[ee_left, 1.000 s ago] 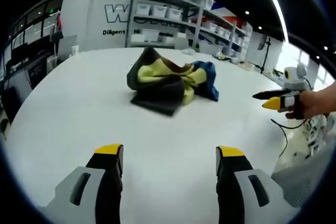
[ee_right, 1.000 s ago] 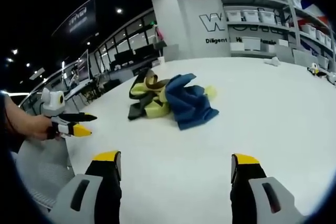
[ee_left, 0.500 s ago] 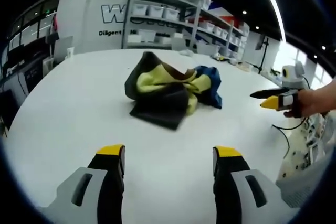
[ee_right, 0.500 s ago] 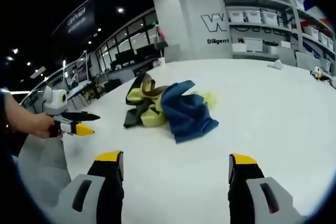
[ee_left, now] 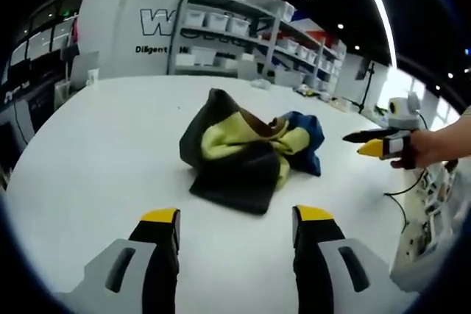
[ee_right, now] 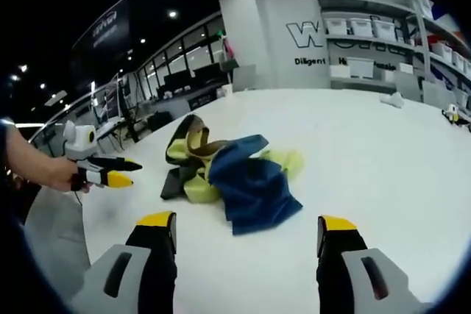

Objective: Fold the garment on the visible template until the final outline fits inside the template.

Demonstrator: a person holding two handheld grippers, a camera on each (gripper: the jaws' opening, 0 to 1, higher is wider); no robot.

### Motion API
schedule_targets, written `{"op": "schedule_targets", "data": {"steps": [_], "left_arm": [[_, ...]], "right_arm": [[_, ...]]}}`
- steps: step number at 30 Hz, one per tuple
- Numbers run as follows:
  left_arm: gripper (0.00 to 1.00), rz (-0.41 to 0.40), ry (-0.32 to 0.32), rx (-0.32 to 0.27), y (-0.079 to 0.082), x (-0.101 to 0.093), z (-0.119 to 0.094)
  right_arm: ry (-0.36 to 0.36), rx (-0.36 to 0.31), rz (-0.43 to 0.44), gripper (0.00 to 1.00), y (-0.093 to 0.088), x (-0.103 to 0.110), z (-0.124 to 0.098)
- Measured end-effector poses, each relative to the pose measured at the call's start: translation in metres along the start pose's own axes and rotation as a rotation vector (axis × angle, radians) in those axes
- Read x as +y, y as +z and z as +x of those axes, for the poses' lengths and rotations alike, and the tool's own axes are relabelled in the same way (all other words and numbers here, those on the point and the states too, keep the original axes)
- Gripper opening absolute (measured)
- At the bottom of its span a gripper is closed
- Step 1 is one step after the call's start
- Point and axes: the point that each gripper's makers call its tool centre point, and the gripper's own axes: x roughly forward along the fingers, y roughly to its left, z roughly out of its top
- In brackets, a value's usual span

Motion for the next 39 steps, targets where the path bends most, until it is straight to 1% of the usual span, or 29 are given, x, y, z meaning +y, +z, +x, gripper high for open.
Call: {"op": "schedule_targets", "data": {"steps": [6, 8, 9, 12, 13, 14, 15, 17, 19, 21, 24, 27, 31, 39], "left_arm": [[0.56, -0.065, -0.011, -0.066, 0.021, 0.011, 0.005], [0.54, -0.076, -0.017, -0.087, 0.03, 0.015, 0.005], [0.52, -0.089, -0.023, -0.098, 0.034, 0.016, 0.004], [0.42, -0.098, -0.029, -0.107, 0.04, 0.021, 0.0], [0.4, -0.101, -0.03, -0.106, 0.041, 0.023, -0.001], [0.41, -0.103, -0.034, -0.106, 0.041, 0.023, -0.002], [0.44, -0.102, -0.041, -0.108, 0.043, 0.021, -0.004], [0.47, -0.083, -0.051, -0.098, 0.041, 0.019, -0.006], [0.46, -0.077, -0.053, -0.065, 0.035, 0.018, -0.007], [0.47, -0.068, -0.056, -0.049, 0.032, 0.016, -0.008], [0.48, -0.068, -0.067, -0.054, 0.033, 0.015, -0.009], [0.47, -0.061, -0.06, -0.037, 0.029, 0.016, -0.009], [0.47, -0.065, -0.067, -0.041, 0.031, 0.011, -0.011], [0.47, -0.033, -0.064, -0.01, 0.022, 0.008, -0.013]], "right_arm": [[0.013, -0.005, -0.021, 0.74, 0.017, -0.006, 0.016], [0.019, -0.009, -0.029, 0.74, 0.024, -0.007, 0.022], [0.022, -0.011, -0.031, 0.74, 0.027, -0.008, 0.025], [0.028, -0.018, -0.037, 0.73, 0.034, -0.01, 0.032], [0.03, -0.021, -0.037, 0.73, 0.036, -0.01, 0.034], [0.033, -0.026, -0.038, 0.73, 0.039, -0.01, 0.036], [0.033, -0.027, -0.041, 0.74, 0.041, -0.01, 0.037], [0.035, -0.029, -0.046, 0.74, 0.043, -0.01, 0.039], [0.035, -0.032, -0.043, 0.74, 0.044, -0.011, 0.04], [0.034, -0.031, -0.045, 0.74, 0.044, -0.012, 0.041], [0.034, -0.029, -0.048, 0.74, 0.044, -0.011, 0.041], [0.034, -0.023, -0.05, 0.74, 0.042, -0.011, 0.04], [0.034, -0.022, -0.052, 0.74, 0.042, -0.009, 0.04], [0.036, -0.03, -0.05, 0.74, 0.045, -0.005, 0.04]]}}
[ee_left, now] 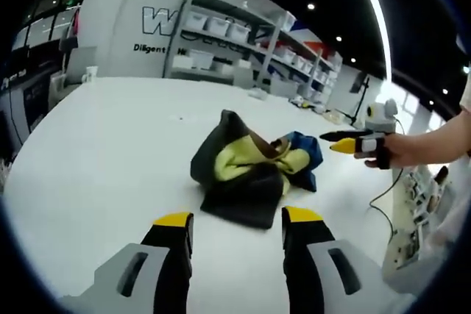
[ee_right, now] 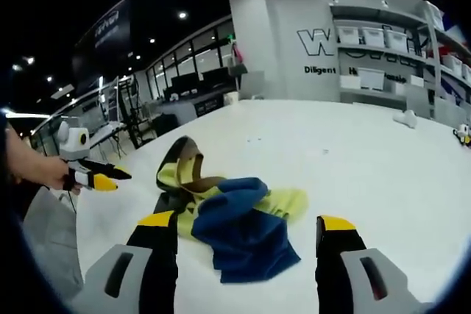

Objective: Fold the garment on the visible template until the final outline fits inside the template.

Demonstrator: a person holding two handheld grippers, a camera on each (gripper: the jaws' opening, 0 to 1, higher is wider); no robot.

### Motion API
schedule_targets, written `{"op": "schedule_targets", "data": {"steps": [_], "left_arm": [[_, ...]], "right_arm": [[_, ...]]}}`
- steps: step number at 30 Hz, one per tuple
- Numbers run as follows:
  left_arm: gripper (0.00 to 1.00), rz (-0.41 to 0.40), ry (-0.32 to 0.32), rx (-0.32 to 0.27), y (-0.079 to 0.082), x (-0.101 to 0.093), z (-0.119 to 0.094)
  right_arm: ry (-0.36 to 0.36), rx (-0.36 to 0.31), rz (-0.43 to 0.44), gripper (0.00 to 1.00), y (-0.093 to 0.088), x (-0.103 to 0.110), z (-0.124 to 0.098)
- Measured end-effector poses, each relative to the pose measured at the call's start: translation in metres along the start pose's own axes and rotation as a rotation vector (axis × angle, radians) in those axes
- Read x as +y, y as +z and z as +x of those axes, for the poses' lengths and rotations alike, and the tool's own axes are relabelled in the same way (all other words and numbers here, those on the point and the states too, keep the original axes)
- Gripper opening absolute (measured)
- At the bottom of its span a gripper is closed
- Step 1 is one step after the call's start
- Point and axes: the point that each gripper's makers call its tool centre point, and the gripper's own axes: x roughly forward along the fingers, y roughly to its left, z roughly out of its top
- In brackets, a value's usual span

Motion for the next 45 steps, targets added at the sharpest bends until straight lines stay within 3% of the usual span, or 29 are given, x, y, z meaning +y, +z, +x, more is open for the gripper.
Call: {"op": "schedule_targets", "data": {"steps": [19, 23, 28, 36, 45], "left_arm": [[0.47, -0.005, -0.02, 0.03, -0.015, -0.017, 0.007], [0.47, 0.026, 0.003, 0.082, -0.025, -0.007, -0.002], [0.48, 0.022, 0.016, 0.045, -0.014, -0.002, -0.008], [0.48, 0.033, 0.045, 0.081, -0.024, -0.002, -0.018], [0.53, 0.049, 0.103, 0.102, -0.026, 0.015, -0.047]], "right_arm": [[-0.006, 0.012, -0.002, 0.74, -0.004, 0.002, -0.006], [-0.006, 0.019, 0.0, 0.74, -0.007, 0.004, -0.006], [-0.003, 0.023, -0.001, 0.74, -0.008, 0.007, -0.007], [0.01, 0.02, -0.013, 0.75, -0.005, 0.016, -0.011], [0.023, 0.016, -0.01, 0.75, -0.01, 0.024, -0.017]]}}
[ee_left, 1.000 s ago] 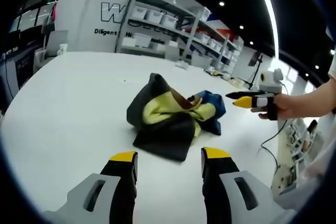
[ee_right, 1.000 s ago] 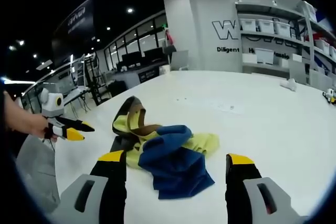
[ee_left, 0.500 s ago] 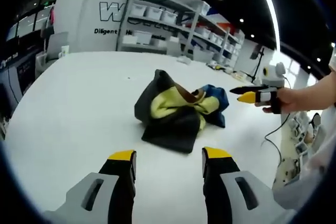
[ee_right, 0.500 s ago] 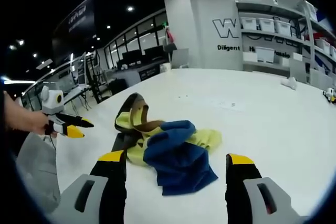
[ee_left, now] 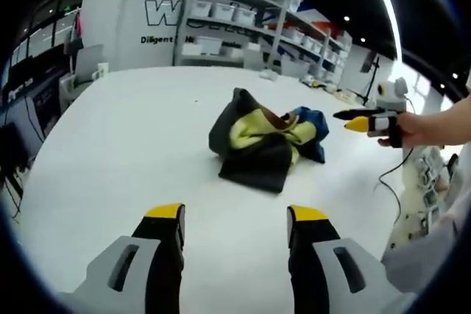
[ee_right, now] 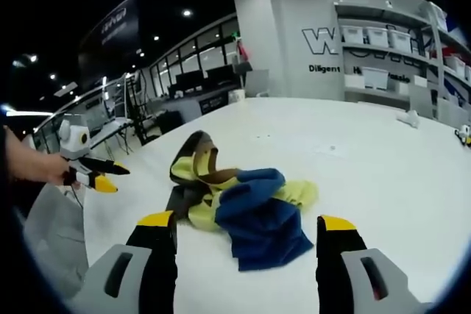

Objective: Fold the garment on the visible template until the final outline fits inside the template.

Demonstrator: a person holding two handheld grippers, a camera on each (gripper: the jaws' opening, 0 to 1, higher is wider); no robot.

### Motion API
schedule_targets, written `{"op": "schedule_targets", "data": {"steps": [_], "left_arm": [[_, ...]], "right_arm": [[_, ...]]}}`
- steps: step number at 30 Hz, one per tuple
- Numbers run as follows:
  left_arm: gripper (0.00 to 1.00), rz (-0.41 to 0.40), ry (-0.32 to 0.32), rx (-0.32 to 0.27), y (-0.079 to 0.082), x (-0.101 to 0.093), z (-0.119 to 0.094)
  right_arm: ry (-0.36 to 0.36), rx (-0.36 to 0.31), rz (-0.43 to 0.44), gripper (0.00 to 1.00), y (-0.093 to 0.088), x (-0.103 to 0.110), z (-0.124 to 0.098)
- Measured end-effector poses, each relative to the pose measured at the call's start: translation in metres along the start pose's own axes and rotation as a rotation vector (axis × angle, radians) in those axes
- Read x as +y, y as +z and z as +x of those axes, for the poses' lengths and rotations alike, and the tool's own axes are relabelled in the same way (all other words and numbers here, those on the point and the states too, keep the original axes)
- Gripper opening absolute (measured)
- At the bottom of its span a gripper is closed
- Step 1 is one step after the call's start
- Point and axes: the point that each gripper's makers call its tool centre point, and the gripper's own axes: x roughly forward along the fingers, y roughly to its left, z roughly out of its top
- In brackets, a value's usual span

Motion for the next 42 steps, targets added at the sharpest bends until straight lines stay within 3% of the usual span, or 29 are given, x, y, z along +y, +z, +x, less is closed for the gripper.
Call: {"op": "schedule_targets", "data": {"steps": [16, 19, 22, 27, 34, 42], "left_arm": [[0.56, 0.06, -0.03, -0.008, 0.003, -0.011, -0.036], [0.52, 0.116, 0.0, 0.045, 0.004, -0.01, -0.04], [0.52, 0.115, -0.017, 0.006, 0.023, -0.017, -0.037], [0.53, 0.126, -0.035, -0.012, 0.037, -0.026, -0.032], [0.52, 0.145, -0.075, -0.02, 0.053, -0.04, -0.019], [0.52, 0.18, -0.141, -0.011, 0.079, -0.047, 0.011]], "right_arm": [[0.005, -0.002, -0.017, 0.74, 0.001, 0.002, -0.013], [0.007, -0.002, -0.018, 0.74, 0.001, 0.002, -0.013], [0.012, -0.003, -0.018, 0.74, 0.001, 0.004, -0.013], [0.018, -0.008, -0.021, 0.75, 0.003, 0.008, -0.013], [0.016, -0.008, -0.013, 0.74, 0.002, 0.006, -0.013], [0.003, -0.008, -0.004, 0.74, 0.004, -0.004, -0.01]]}}
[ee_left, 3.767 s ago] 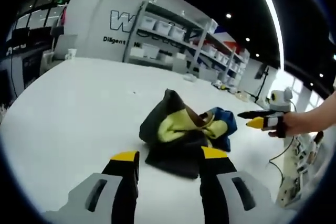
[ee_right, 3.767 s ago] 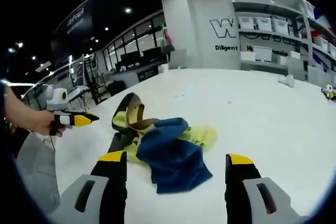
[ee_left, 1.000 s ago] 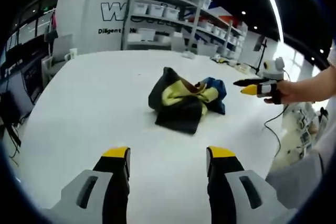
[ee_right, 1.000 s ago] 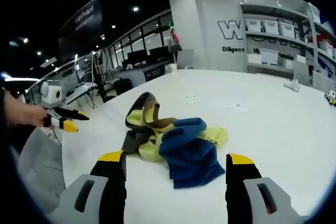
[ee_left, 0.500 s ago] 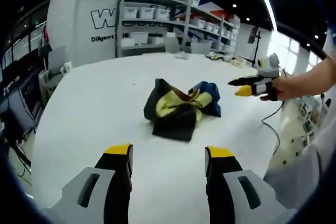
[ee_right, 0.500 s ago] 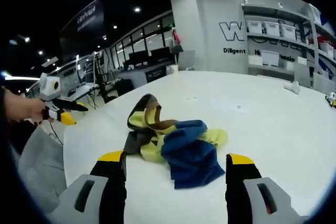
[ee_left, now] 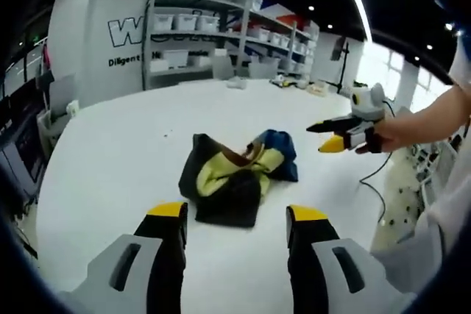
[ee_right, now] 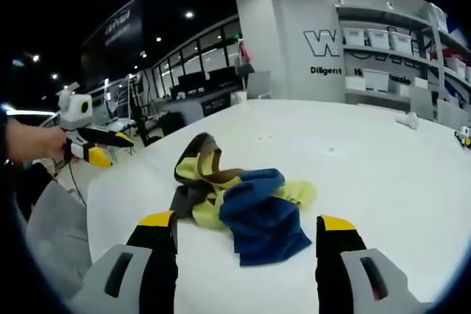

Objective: Fold the garment on the visible template until the final outline fits inside the template.

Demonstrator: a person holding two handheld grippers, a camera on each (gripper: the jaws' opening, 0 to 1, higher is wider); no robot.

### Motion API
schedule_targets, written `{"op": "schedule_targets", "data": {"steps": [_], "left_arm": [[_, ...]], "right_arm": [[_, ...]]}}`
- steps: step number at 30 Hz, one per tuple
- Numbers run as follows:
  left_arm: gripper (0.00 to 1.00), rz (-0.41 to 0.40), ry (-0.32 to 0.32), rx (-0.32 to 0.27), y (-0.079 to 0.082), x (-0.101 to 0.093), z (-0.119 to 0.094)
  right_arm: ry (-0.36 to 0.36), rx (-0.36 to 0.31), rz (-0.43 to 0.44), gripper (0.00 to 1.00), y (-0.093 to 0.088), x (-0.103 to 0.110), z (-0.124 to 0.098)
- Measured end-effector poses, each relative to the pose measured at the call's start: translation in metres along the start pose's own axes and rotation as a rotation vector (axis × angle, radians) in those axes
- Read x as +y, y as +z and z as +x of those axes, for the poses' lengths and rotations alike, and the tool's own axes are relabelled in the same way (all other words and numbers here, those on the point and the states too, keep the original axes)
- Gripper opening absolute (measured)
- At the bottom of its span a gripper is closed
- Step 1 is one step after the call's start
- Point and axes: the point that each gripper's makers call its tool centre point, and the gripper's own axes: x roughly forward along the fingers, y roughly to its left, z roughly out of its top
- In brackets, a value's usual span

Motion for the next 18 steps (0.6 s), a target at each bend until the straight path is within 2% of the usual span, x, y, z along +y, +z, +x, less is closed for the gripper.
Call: {"op": "schedule_targets", "data": {"steps": [10, 18], "left_arm": [[0.5, 0.055, -0.06, 0.04, 0.02, 0.025, 0.048], [0.47, 0.086, -0.115, 0.08, 0.026, 0.044, 0.091]], "right_arm": [[-0.015, 0.015, 0.014, 0.71, 0.001, -0.018, 0.013], [-0.011, 0.036, 0.016, 0.65, 0.004, -0.034, 0.033]]}}
